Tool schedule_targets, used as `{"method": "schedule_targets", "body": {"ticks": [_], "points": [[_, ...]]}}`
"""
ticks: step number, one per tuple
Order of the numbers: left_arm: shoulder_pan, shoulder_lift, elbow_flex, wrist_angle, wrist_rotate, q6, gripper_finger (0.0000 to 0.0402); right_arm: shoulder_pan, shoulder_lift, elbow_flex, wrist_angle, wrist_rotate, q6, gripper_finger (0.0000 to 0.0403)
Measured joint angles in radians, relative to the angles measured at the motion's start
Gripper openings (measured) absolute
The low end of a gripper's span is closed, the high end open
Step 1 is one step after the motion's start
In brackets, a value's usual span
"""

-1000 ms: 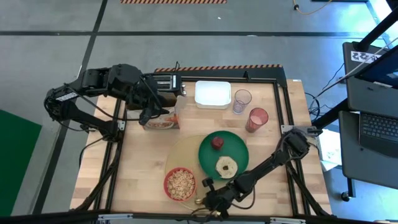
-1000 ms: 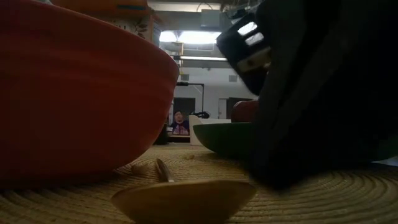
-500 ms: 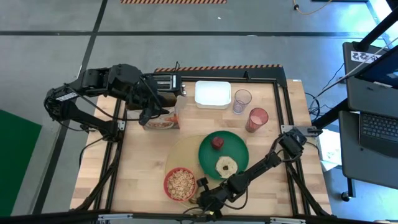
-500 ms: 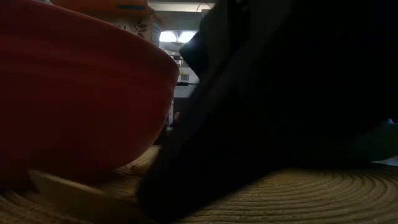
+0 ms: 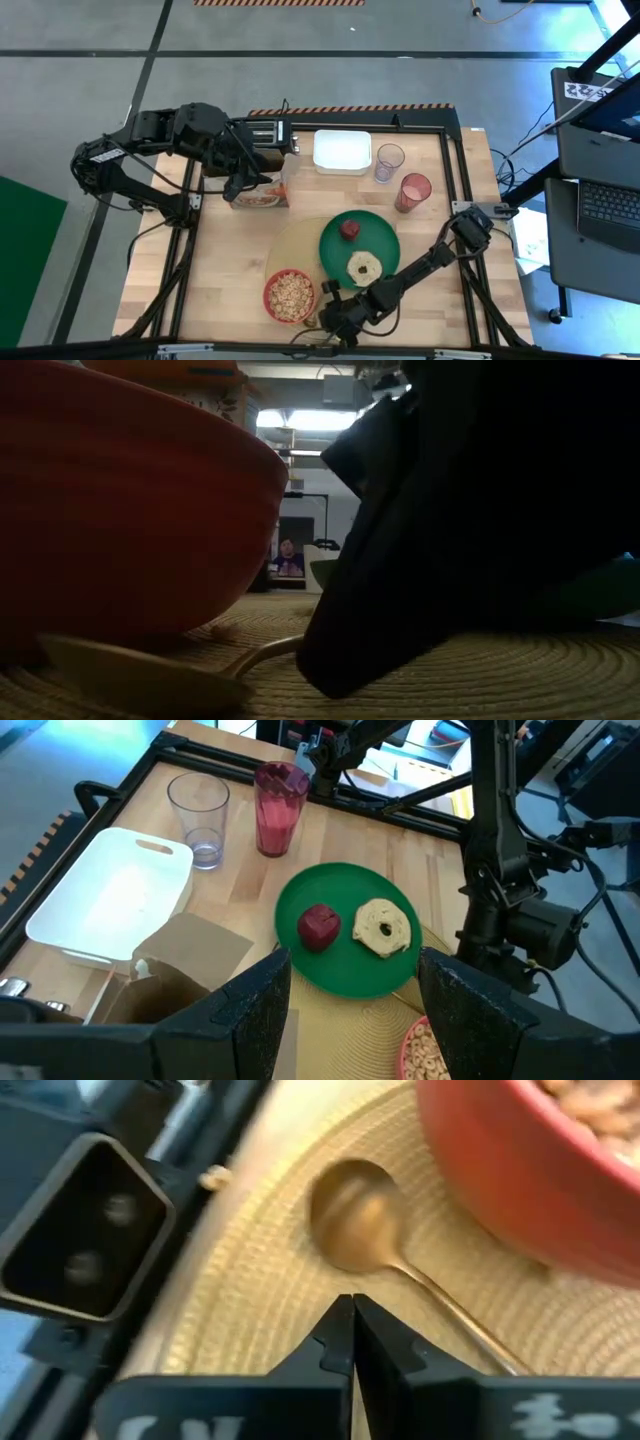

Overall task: Arrange a breakfast setting
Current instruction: Put the gold spoon on the brown placemat to the right of the orange bowl

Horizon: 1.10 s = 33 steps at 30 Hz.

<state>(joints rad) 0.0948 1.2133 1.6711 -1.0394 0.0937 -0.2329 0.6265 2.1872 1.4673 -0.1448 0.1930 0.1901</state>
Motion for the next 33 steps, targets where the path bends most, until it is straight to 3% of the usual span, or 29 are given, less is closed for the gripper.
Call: {"method": "schedule_targets", "body": {"ticks": [11, 14, 18, 23, 28, 33], "points": [[-0.003, -0.001, -0.005, -0.066, 0.022, -0.004, 0.0212, -0.038, -0.005, 0.000, -0.054, 0.032, 0.012, 0.0006], [-0.041, -0.007, -0.064, -0.093, 0.022, -0.039, 0.0212, -0.039, -0.019, 0.000, -0.080, 0.040, 0.011, 0.0007], [-0.144, -0.035, -0.230, -0.039, 0.025, -0.107, 0.0212, -0.030, -0.058, 0.000, -0.132, 0.067, 0.013, 0.0003], [-0.258, -0.048, -0.525, 0.205, -0.038, -0.183, 0.0212, -0.024, -0.085, 0.000, -0.166, 0.120, 0.020, 0.0008], [-0.266, -0.042, -0.777, 0.473, -0.051, -0.232, 0.0212, -0.025, -0.085, 0.000, -0.177, 0.126, 0.084, 0.0003], [-0.266, -0.042, -0.948, 0.652, -0.049, -0.291, 0.0212, -0.024, -0.085, 0.000, -0.180, 0.163, 0.143, 0.0007]]}}
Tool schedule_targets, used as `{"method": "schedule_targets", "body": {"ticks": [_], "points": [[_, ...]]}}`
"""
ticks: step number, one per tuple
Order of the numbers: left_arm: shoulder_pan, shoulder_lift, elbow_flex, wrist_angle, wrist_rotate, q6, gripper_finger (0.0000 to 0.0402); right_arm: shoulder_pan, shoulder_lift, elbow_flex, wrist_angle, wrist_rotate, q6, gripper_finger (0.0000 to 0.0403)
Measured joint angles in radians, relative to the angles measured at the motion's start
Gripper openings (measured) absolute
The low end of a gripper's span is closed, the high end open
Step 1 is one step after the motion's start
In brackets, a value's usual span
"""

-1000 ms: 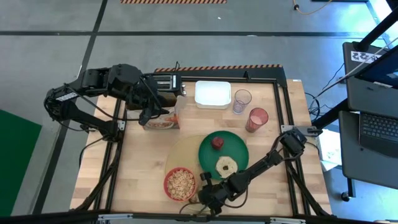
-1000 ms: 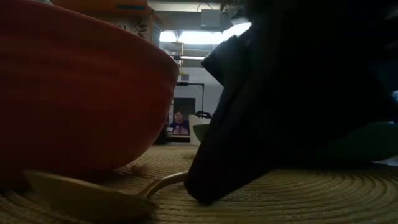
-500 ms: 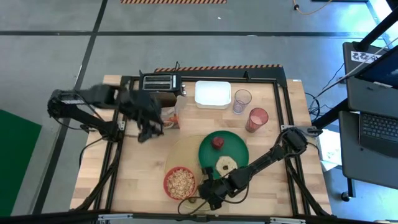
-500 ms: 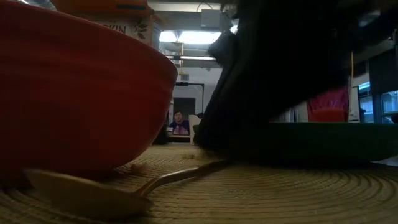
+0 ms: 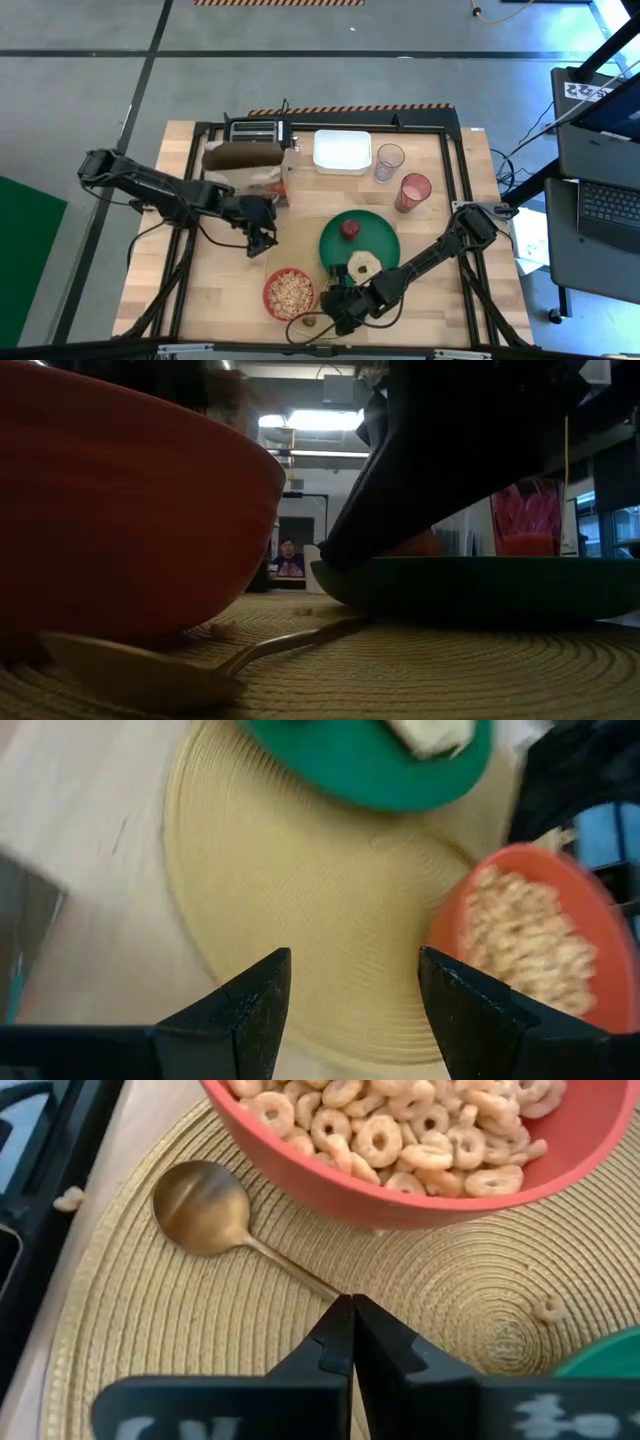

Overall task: Arrange a breakfast setting
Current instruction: Put the gold spoon on the brown placemat to the right of the orange bowl

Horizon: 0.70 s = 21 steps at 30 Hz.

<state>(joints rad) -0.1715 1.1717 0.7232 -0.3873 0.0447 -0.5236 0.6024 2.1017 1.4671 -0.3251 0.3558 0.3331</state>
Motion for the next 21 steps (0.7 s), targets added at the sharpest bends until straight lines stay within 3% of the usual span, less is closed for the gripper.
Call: {"method": "schedule_targets", "body": {"ticks": [8, 12, 16, 21], "points": [[-0.006, 0.001, -0.187, 0.220, -0.067, -0.185, 0.0212, 0.000, 0.000, 0.000, 0.008, 0.019, 0.045, 0.0003], [-0.055, 0.000, -0.271, 0.385, -0.174, -0.331, 0.0212, 0.000, 0.000, 0.000, 0.009, 0.046, 0.086, 0.0007], [-0.123, 0.000, -0.323, 0.414, -0.318, -0.433, 0.0212, 0.000, 0.000, 0.000, 0.008, 0.046, 0.112, 0.0005], [-0.192, 0.030, -0.371, 0.488, -0.387, -0.512, 0.0212, 0.000, 0.000, 0.000, 0.009, 0.074, 0.180, 0.0004]]}}
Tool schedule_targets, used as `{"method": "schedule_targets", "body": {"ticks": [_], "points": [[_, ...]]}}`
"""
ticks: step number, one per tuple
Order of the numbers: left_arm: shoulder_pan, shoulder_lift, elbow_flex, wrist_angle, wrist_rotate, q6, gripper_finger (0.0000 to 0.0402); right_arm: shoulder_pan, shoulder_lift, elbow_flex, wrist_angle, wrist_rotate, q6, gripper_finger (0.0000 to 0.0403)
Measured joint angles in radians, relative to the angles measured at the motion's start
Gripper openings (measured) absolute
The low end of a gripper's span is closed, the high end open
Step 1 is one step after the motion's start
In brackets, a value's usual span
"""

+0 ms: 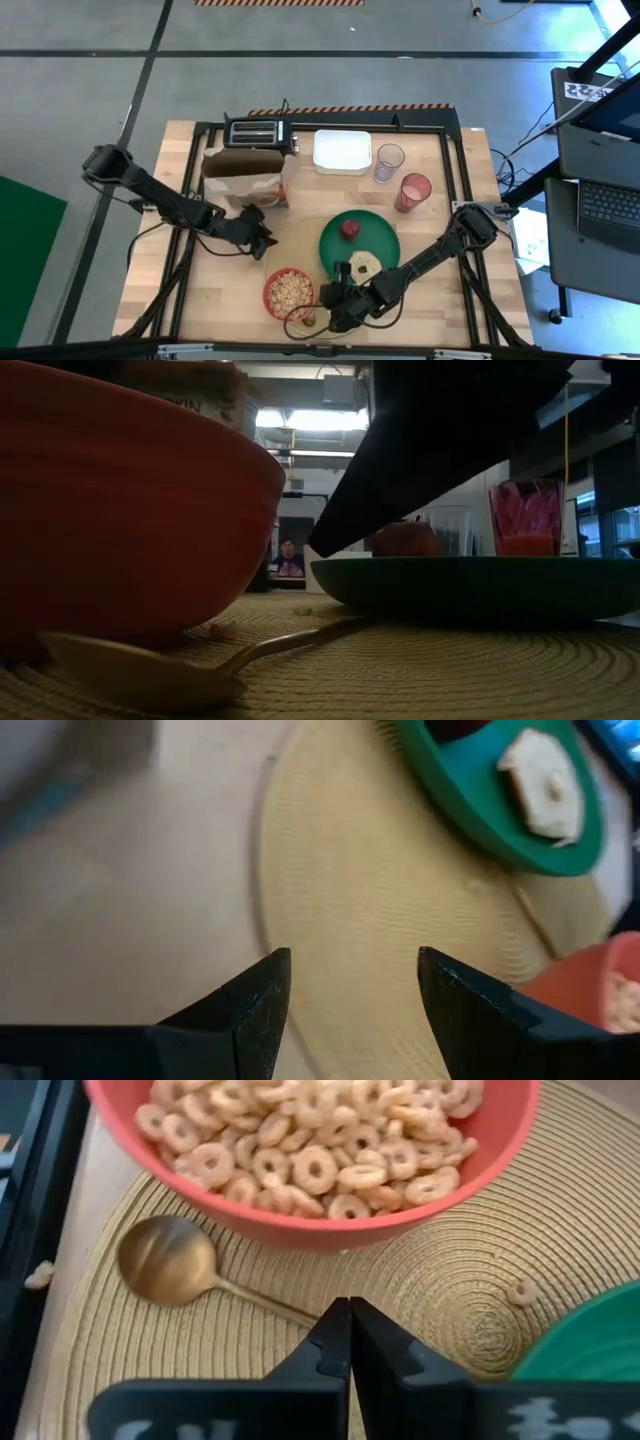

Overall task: Arrange a breakfast setting
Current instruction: Put the gold spoon on the brown placemat to the right of the orange bowl

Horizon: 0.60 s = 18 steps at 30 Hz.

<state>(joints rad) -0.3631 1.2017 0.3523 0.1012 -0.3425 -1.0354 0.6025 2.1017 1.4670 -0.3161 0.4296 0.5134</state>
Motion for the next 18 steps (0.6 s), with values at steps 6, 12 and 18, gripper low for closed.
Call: {"method": "schedule_targets", "body": {"ticks": [6, 12, 18], "points": [[-0.027, 0.147, -0.011, 0.150, 0.004, -0.037, 0.0200, 0.000, 0.000, 0.000, -0.004, 0.005, 0.038, 0.0006], [-0.023, 0.306, -0.004, 0.256, 0.059, -0.057, 0.0169, 0.000, 0.000, 0.000, -0.034, -0.023, 0.040, 0.0006], [-0.023, 0.374, -0.003, 0.335, 0.119, -0.081, 0.0146, -0.001, 0.000, -0.001, -0.056, -0.040, 0.037, 0.0003]]}}
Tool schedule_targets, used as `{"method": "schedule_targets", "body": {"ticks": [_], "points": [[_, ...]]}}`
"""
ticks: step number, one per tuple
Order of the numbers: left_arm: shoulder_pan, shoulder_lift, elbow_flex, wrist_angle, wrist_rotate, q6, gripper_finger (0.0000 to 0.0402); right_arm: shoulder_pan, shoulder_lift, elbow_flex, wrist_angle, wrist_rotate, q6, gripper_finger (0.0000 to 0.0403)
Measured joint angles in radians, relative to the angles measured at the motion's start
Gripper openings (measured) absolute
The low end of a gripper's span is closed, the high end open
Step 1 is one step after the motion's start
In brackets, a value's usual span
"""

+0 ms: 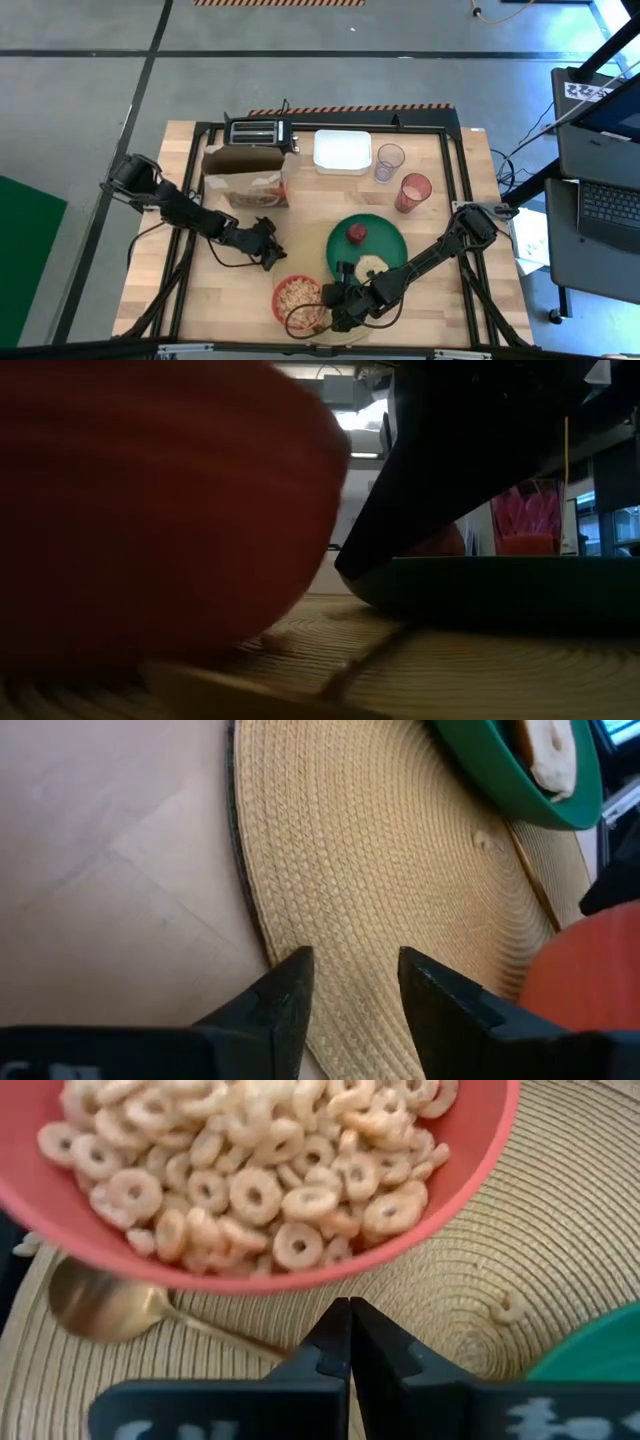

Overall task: Arrange a breakfast setting
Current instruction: Put the gold spoon on the brown placemat to the right of the orange bowl

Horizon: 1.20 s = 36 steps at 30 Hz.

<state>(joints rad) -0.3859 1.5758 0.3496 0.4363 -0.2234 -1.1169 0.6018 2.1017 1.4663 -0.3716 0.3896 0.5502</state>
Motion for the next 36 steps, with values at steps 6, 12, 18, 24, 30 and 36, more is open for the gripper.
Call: {"method": "schedule_targets", "body": {"ticks": [6, 12, 18, 24, 30, 36], "points": [[0.000, 0.002, -0.001, 0.001, 0.008, -0.008, 0.0141, 0.009, -0.003, 0.012, -0.023, -0.016, -0.001, 0.0006], [0.002, 0.003, -0.002, -0.003, 0.004, -0.023, 0.0140, 0.035, -0.005, 0.099, -0.174, -0.013, 0.008, 0.0004], [0.002, 0.003, -0.002, -0.005, -0.007, -0.030, 0.0135, 0.059, 0.000, 0.110, -0.246, -0.019, 0.044, 0.0003], [0.012, 0.003, -0.002, -0.006, -0.002, -0.031, 0.0129, 0.051, 0.014, 0.110, -0.318, 0.001, -0.049, 0.0002], [0.014, 0.003, -0.002, -0.006, 0.002, -0.029, 0.0127, 0.023, 0.033, 0.110, -0.298, -0.018, -0.247, 0.0002], [0.014, 0.003, -0.002, -0.004, 0.004, -0.027, 0.0127, 0.013, 0.060, 0.110, -0.288, -0.096, -0.371, 0.0002]]}}
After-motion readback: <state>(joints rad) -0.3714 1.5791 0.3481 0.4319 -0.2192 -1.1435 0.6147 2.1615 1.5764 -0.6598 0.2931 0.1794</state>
